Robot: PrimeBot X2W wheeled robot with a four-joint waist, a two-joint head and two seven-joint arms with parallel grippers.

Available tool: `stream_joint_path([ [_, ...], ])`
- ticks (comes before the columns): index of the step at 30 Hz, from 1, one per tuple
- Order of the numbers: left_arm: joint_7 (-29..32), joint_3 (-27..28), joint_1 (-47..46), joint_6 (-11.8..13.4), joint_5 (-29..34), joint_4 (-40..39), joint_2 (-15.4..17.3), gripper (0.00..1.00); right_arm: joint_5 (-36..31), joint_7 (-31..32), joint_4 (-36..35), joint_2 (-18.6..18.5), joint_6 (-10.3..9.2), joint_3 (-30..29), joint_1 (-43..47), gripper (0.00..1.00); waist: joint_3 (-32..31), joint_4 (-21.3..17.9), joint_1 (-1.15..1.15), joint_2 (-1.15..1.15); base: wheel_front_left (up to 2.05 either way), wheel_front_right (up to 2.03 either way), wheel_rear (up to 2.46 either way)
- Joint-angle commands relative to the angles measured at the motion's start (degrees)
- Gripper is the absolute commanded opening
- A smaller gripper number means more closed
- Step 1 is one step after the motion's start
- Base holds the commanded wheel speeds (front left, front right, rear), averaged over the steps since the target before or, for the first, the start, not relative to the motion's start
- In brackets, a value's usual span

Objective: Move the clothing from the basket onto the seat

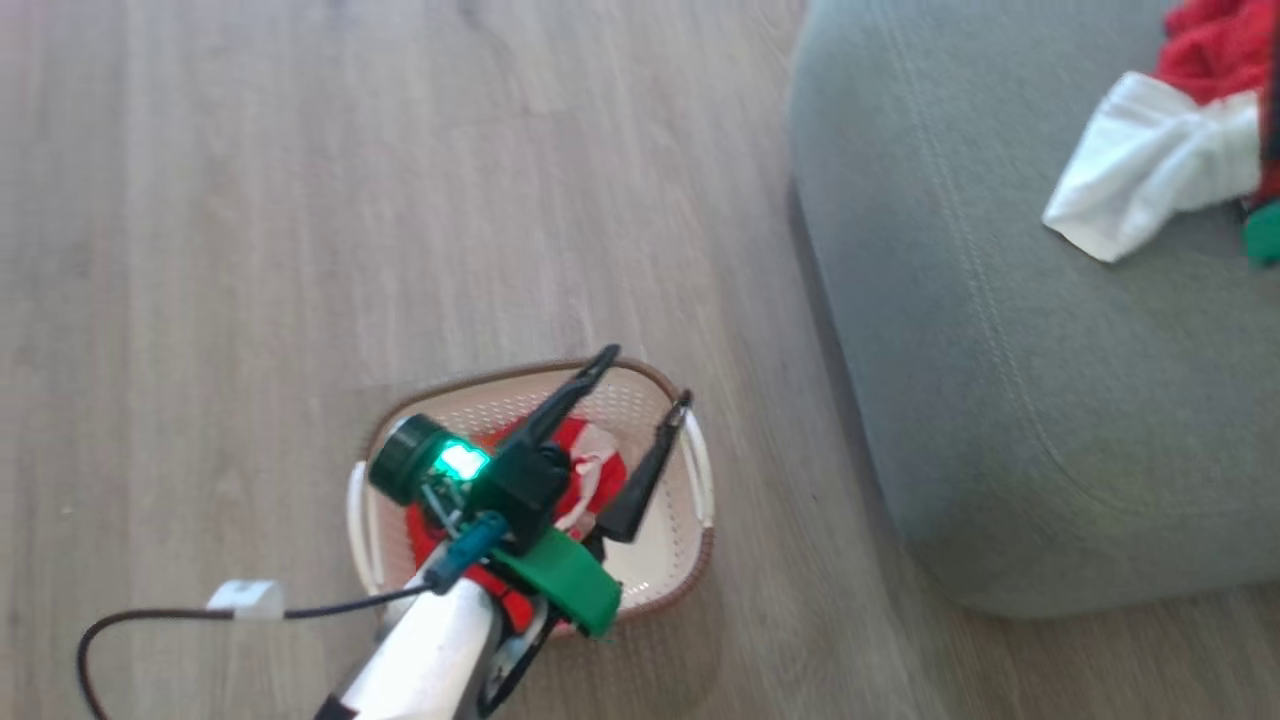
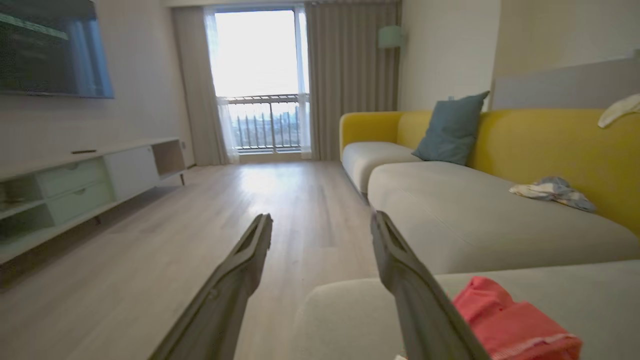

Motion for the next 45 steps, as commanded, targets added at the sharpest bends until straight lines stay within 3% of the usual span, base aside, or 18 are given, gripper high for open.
stream_joint_path([
  [1,-0.31,2.84,-0.57,0.59,-0.41,-2.29,-0.37,1.0,0.86,-0.35,-5.04,-0.83,-0.01,0.54,2.79,1.0,-1.89,2.32,0.01,0.0,0.0,0.0,0.0],
  [7,-0.31,6.56,0.74,3.05,-0.9,-3.45,-0.43,1.0,0.21,-0.35,-20.11,2.18,-0.01,-1.01,13.76,1.0,-4.23,6.18,0.01,0.0,0.0,0.0,0.0],
  [15,-0.31,11.91,2.8,8.65,-2.77,-5.25,-0.45,1.0,-3.85,-0.35,-28.17,9.45,-0.01,-1.71,23.46,1.0,-6.47,9.91,0.01,0.0,0.0,0.0,0.0],
  [24,-0.31,16.83,6.08,13.89,-5.31,-5.85,-0.45,1.0,-6.91,-0.36,-26.07,16.51,-0.01,-2.27,31.21,1.0,-7.9,11.75,0.01,0.0,0.0,0.0,0.0],
  [36,-0.31,17.34,9.37,15.22,-4.55,-3.85,-0.45,1.0,-14.84,-0.36,-21.1,19.25,-0.01,-3.7,35.89,1.0,-8.43,12.11,0.01,0.0,0.0,0.0,0.0],
  [45,-0.31,17.0,9.28,15.46,-4.36,-3.42,-0.45,1.0,-16.58,-0.36,-20.81,20.22,-0.01,-4.87,35.29,1.0,-8.17,11.96,0.01,0.0,0.0,0.0,0.0],
])
